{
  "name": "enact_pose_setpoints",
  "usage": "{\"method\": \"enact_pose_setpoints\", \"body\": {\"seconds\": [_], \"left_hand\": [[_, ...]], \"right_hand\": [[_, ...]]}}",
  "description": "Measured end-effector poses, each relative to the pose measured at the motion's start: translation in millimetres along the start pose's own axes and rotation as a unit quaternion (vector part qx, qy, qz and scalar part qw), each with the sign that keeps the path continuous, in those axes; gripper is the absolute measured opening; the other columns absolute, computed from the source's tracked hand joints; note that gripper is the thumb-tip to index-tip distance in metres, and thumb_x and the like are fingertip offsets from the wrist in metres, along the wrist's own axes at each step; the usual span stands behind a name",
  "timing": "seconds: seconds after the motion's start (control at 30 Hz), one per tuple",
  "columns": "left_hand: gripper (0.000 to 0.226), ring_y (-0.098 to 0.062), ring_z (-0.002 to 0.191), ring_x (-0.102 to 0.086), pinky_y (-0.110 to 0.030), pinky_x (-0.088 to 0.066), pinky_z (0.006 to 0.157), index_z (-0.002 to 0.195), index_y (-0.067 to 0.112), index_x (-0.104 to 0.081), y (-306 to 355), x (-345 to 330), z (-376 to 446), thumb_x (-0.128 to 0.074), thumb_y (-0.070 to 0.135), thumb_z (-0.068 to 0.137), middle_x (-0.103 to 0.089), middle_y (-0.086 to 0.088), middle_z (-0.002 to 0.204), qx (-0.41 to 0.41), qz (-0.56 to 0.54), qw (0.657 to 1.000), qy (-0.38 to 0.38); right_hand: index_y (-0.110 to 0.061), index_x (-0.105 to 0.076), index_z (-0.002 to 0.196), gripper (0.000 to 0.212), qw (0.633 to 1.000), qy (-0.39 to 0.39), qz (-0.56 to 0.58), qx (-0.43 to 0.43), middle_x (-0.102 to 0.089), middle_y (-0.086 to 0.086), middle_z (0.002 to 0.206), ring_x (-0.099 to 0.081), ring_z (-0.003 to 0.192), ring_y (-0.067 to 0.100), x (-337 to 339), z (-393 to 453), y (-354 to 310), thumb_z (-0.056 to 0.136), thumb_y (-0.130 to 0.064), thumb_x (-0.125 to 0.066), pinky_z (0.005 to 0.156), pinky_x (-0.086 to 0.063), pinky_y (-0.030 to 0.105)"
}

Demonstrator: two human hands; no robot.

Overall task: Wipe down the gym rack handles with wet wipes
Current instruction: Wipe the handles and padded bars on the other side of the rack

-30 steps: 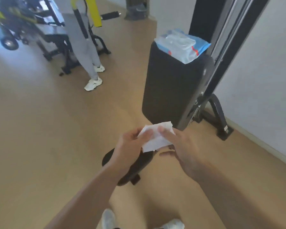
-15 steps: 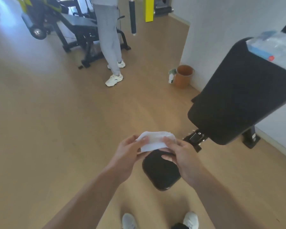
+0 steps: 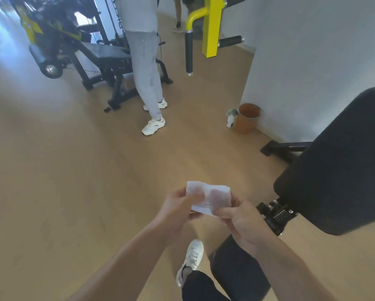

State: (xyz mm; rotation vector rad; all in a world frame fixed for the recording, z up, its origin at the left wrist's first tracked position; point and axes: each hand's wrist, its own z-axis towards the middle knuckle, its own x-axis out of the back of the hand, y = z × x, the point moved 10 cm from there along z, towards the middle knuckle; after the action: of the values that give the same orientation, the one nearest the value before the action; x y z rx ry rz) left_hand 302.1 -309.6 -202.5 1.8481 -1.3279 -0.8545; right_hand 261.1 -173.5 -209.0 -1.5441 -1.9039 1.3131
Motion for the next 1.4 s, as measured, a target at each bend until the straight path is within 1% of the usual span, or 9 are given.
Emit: {"method": "enact_pose_setpoints", "body": {"seconds": [0.23, 0.4, 0.5, 0.63, 0.77, 0.97, 1.1, 1.2, 1.4], "left_hand": [[0.024, -0.017, 0.091, -0.075, -0.026, -0.058, 0.075, 0.108, 0.009, -0.072, 91, 16, 91, -0.07, -0.002, 0.087, -0.078, -0.01, 0.104, -0.039, 0.023, 0.999, -0.03], [0.027, -0.015, 0.089, -0.072, -0.032, -0.057, 0.084, 0.11, 0.015, -0.072, 157, 34, 152, -0.075, 0.003, 0.086, -0.076, -0.012, 0.109, -0.07, 0.056, 0.996, 0.028], [0.019, -0.015, 0.082, -0.069, -0.034, -0.056, 0.085, 0.108, 0.014, -0.073, 190, 37, 181, -0.073, 0.011, 0.089, -0.078, -0.008, 0.1, -0.079, 0.041, 0.996, 0.03], [0.02, -0.014, 0.084, -0.069, -0.03, -0.058, 0.078, 0.11, 0.012, -0.073, 217, 44, 220, -0.065, 0.024, 0.097, -0.076, -0.005, 0.097, -0.06, 0.007, 0.998, 0.002], [0.029, -0.022, 0.091, -0.071, -0.036, -0.06, 0.086, 0.11, 0.009, -0.071, 244, 62, 258, -0.046, 0.001, 0.098, -0.075, -0.014, 0.099, -0.066, -0.002, 0.998, -0.014], [0.031, -0.02, 0.091, -0.071, -0.04, -0.057, 0.093, 0.105, 0.01, -0.073, 301, 87, 319, -0.047, -0.004, 0.096, -0.077, -0.011, 0.104, -0.119, 0.04, 0.991, -0.039], [0.019, -0.019, 0.09, -0.07, -0.036, -0.056, 0.087, 0.104, 0.016, -0.077, 340, 113, 362, -0.062, 0.008, 0.095, -0.078, -0.01, 0.104, -0.135, 0.054, 0.989, -0.025], [0.018, -0.014, 0.095, -0.071, -0.037, -0.054, 0.09, 0.102, 0.033, -0.075, 371, 143, 394, -0.072, 0.032, 0.084, -0.078, 0.008, 0.1, -0.164, 0.085, 0.983, 0.022], [0.024, -0.002, 0.11, -0.067, -0.048, -0.052, 0.102, 0.108, 0.045, -0.071, 426, 149, 430, -0.066, 0.042, 0.085, -0.073, 0.025, 0.111, -0.214, 0.153, 0.965, 0.002]], "right_hand": [[0.002, -0.071, 0.105, 0.025, 0.993, 0.075, 0.083, 0.03, -0.074, 0.022, 0.103, -0.071, 0.089, 0.03, -1, 94, -83, 0.096, -0.019, -0.06, 0.091, -0.053, 0.051], [-0.004, -0.07, 0.102, 0.022, 0.987, 0.102, 0.109, 0.06, -0.078, 0.007, 0.088, -0.075, 0.077, 0.018, 1, 147, -153, 0.099, -0.021, -0.057, 0.077, -0.058, 0.042], [-0.01, -0.07, 0.111, 0.023, 0.989, 0.069, 0.099, 0.08, -0.077, 0.008, 0.105, -0.073, 0.098, 0.024, -5, 179, -190, 0.1, -0.024, -0.056, 0.089, -0.057, 0.047], [-0.012, -0.075, 0.107, 0.03, 0.988, 0.015, -0.086, 0.128, -0.076, 0.002, 0.107, -0.071, 0.101, 0.02, -24, 211, -231, 0.094, 0.002, -0.052, 0.086, -0.059, 0.036], [-0.016, -0.08, 0.081, 0.05, 0.961, 0.042, -0.25, 0.113, -0.077, -0.008, 0.093, -0.069, 0.091, 0.006, -38, 239, -250, 0.087, 0.013, -0.041, 0.084, -0.057, 0.024], [0.0, -0.074, 0.104, 0.026, 0.994, 0.035, 0.092, 0.056, -0.072, 0.013, 0.11, -0.071, 0.099, 0.032, -58, 295, -270, 0.096, -0.019, -0.058, 0.083, -0.059, 0.044], [-0.013, -0.064, 0.116, 0.044, 0.965, 0.229, 0.037, 0.12, -0.068, 0.012, 0.115, -0.069, 0.101, 0.027, -43, 340, -295, 0.076, -0.014, -0.083, 0.074, -0.061, 0.031], [-0.014, -0.07, 0.1, 0.022, 0.887, 0.421, 0.022, 0.19, -0.071, 0.004, 0.099, -0.068, 0.084, 0.018, -38, 347, -331, 0.081, -0.018, -0.08, 0.053, -0.053, 0.015], [-0.011, -0.073, 0.087, 0.021, 0.893, 0.38, -0.004, 0.243, -0.071, -0.001, 0.076, -0.059, 0.068, 0.007, -92, 410, -370, 0.088, -0.033, -0.073, 0.052, -0.043, 0.007]]}}
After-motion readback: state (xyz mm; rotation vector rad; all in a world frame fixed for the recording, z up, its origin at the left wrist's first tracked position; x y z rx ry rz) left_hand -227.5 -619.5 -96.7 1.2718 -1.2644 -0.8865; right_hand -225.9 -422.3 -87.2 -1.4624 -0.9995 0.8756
